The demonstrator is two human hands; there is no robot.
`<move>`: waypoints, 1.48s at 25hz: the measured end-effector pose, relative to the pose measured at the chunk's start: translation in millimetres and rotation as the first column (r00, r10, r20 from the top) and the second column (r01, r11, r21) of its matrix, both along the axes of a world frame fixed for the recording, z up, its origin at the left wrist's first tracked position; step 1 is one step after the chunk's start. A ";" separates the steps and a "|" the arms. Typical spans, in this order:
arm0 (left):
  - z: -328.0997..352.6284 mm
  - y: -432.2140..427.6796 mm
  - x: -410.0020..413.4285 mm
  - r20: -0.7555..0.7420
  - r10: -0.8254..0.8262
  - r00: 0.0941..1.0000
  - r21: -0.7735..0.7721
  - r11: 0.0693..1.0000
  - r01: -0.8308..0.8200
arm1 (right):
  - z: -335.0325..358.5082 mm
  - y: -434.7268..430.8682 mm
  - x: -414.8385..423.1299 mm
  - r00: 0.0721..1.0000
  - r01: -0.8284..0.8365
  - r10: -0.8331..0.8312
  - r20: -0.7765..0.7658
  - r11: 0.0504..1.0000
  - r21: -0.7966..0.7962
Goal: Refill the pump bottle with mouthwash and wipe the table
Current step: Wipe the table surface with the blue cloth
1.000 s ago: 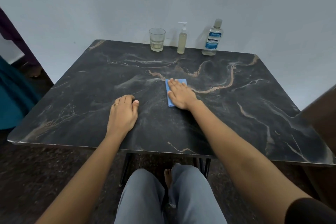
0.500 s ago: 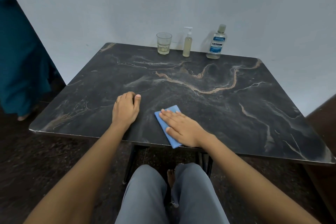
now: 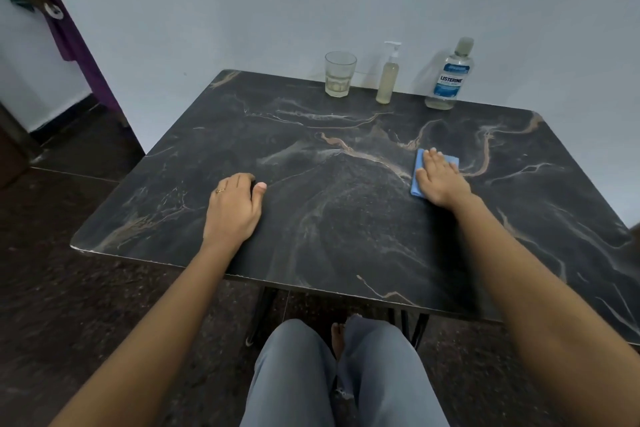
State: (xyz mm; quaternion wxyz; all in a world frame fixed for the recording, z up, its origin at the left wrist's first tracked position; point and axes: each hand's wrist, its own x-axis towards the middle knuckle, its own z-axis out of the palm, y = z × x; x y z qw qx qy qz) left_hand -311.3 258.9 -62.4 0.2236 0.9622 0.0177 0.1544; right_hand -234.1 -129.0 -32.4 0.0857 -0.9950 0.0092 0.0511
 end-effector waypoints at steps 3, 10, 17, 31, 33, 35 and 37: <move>-2.1 -0.9 0.9 0.021 -0.003 1.000 0.006 1.000 0.003 | 0.1 58.2 33.7 0.997 -0.070 0.070 -0.015 0.998 -0.009; 1.9 -2.2 -2.0 0.016 0.004 1.000 -0.060 0.998 -0.003 | -6.2 209.3 -6.2 0.880 -0.475 0.475 0.026 0.880 -0.012; 10.9 -0.3 -8.7 0.016 0.009 1.000 -0.226 0.974 -0.005 | -9.6 217.4 -114.0 0.701 -0.712 0.711 0.064 0.702 -0.006; 9.7 108.9 -16.6 -0.022 0.095 0.995 -0.012 0.995 -0.095 | -0.3 32.1 -84.3 0.939 -0.338 0.339 0.055 0.941 -0.015; 7.1 119.8 -17.2 -0.037 0.144 0.989 -0.009 0.989 -0.145 | -2.4 38.9 -45.1 0.978 -0.203 0.203 0.048 0.979 -0.006; 3.1 117.3 -16.1 -0.030 0.174 0.984 0.001 0.985 -0.174 | -3.9 55.5 -8.3 0.992 -0.119 0.119 0.034 0.993 -0.001; -1.1 114.3 -14.0 -0.014 0.179 0.984 0.028 0.984 -0.179 | -4.1 80.4 24.3 0.996 -0.091 0.091 0.017 0.996 -0.005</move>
